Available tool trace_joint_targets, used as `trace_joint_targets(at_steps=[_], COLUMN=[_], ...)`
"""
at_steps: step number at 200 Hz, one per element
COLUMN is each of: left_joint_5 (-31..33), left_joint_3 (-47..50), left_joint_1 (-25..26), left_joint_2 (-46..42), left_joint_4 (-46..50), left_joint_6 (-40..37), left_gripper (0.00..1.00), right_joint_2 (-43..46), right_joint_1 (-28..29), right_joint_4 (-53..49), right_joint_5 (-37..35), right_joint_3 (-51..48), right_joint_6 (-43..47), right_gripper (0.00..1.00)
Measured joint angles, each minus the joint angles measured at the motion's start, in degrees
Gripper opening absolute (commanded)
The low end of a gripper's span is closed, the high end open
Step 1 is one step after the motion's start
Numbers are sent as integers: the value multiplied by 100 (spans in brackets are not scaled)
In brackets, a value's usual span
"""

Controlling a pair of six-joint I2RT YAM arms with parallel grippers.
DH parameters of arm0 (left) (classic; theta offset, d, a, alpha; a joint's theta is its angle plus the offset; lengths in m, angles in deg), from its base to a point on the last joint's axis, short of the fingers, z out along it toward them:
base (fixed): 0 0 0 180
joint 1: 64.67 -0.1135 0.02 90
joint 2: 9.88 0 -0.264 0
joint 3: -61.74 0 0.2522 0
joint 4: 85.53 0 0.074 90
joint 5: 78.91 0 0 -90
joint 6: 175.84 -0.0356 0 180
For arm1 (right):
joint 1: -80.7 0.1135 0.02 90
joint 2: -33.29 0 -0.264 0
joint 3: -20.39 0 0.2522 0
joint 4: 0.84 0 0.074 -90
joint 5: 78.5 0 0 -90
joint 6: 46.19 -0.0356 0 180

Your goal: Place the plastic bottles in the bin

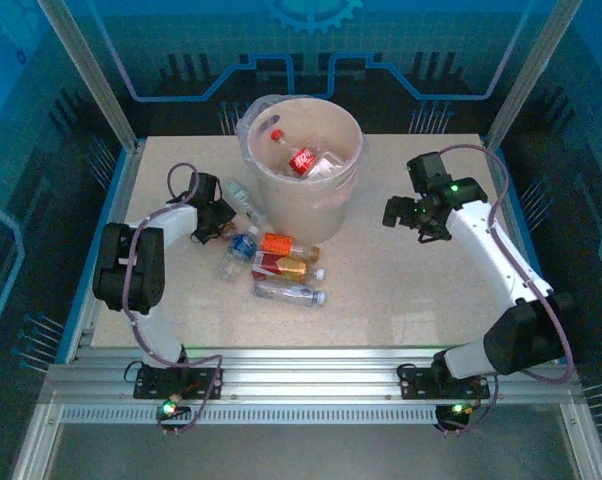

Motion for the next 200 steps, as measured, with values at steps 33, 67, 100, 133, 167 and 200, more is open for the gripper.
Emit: trace_joint_targets(at_steps=[33, 67, 100, 133, 167, 200], left_joint_5=[26, 44, 85, 144, 181, 190], left_joint_3=[90, 170, 407, 643, 870, 1056], left_joint_1=[-4, -4, -4, -7, -7, -7], left_joint_2=[0, -22, -153, -356, -599, -984], left_joint_4=[-13, -166, -380, -422, -404, -409], left_joint_6=[118, 225, 297, 398, 398, 398], left_gripper=[61, 58, 54, 53, 50, 46], right_joint_2=[-129, -177, -188, -229, -240, -243], right_joint_1=[0, 0, 0, 0, 0, 0], right_joint_4=[0, 0, 4, 85, 160, 195], right_joint_5=[9, 20, 24, 105, 140, 146], right_joint_3=[0, 0, 0, -37, -129, -179], right_joint_6=[-2, -4, -28, -63, -68, -70], right_gripper=[100, 100, 100, 100, 100, 100])
